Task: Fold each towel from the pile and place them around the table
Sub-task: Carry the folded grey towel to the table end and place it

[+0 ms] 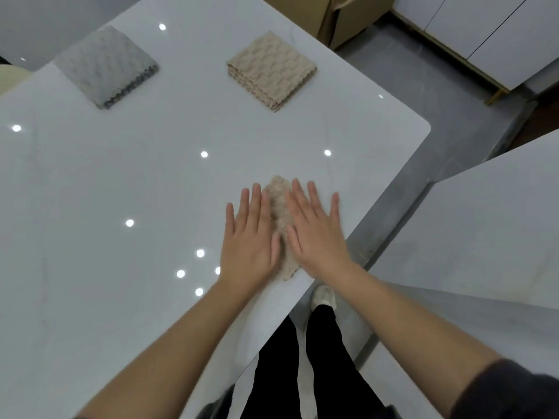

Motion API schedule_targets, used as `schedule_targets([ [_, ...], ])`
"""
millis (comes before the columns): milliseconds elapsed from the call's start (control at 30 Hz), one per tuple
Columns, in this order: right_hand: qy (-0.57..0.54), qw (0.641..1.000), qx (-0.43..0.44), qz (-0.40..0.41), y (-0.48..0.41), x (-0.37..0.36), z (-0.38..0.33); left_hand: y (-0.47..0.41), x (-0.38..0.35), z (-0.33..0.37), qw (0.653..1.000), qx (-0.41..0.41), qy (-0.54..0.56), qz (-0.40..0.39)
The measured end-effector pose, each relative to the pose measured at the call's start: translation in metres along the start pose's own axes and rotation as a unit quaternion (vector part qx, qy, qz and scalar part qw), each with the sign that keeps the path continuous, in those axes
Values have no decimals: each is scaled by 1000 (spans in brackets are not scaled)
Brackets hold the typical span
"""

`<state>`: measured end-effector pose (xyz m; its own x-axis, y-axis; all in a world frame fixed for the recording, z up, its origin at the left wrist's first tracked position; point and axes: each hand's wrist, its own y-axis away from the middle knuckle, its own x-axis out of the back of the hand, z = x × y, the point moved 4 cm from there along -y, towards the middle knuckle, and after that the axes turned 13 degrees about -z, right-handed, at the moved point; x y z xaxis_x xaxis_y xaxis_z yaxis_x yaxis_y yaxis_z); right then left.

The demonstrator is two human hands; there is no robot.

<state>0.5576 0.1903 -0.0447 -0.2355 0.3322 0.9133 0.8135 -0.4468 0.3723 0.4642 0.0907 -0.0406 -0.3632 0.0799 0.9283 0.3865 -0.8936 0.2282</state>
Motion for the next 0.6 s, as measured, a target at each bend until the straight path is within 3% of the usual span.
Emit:
schedule_targets([
  [167,62,995,67,-43,-13,-15,4,6,-27,3,997,67,5,-24],
  [600,58,990,111,-64,-18,12,7,0,-7,4,995,88,6,-36],
])
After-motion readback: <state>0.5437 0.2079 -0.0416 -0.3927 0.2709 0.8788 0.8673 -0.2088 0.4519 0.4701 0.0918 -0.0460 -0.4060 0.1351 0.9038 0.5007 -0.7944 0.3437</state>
